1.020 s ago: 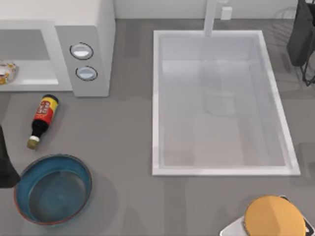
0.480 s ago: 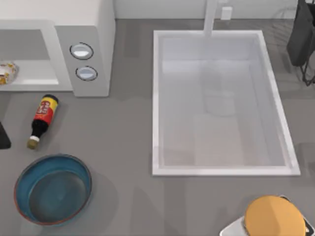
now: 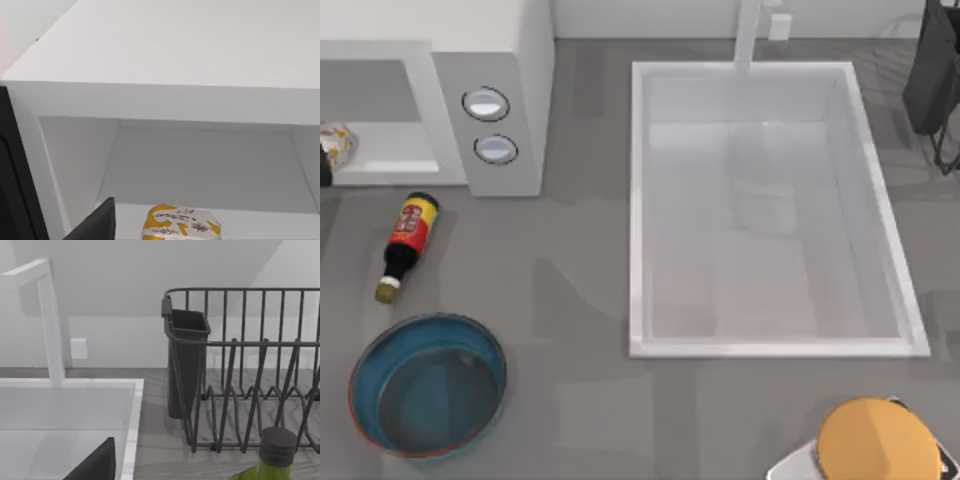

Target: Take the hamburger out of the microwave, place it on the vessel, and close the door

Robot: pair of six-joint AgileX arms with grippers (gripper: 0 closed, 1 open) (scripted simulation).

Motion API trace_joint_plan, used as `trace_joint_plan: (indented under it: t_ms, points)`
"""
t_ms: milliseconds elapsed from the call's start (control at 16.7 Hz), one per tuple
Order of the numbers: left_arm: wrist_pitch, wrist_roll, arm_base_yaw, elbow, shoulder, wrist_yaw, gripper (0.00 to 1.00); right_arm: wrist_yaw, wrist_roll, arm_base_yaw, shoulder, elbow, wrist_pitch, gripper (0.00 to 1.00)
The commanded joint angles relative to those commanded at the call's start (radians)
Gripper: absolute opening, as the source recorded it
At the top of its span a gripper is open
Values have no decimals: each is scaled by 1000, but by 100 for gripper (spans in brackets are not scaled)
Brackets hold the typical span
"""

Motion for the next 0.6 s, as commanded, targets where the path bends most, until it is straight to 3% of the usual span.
trace_joint_plan:
  t_ms: [600]
  points:
    - [454, 38, 80, 330, 927, 96, 100, 0, 0, 0, 0, 0, 0, 100]
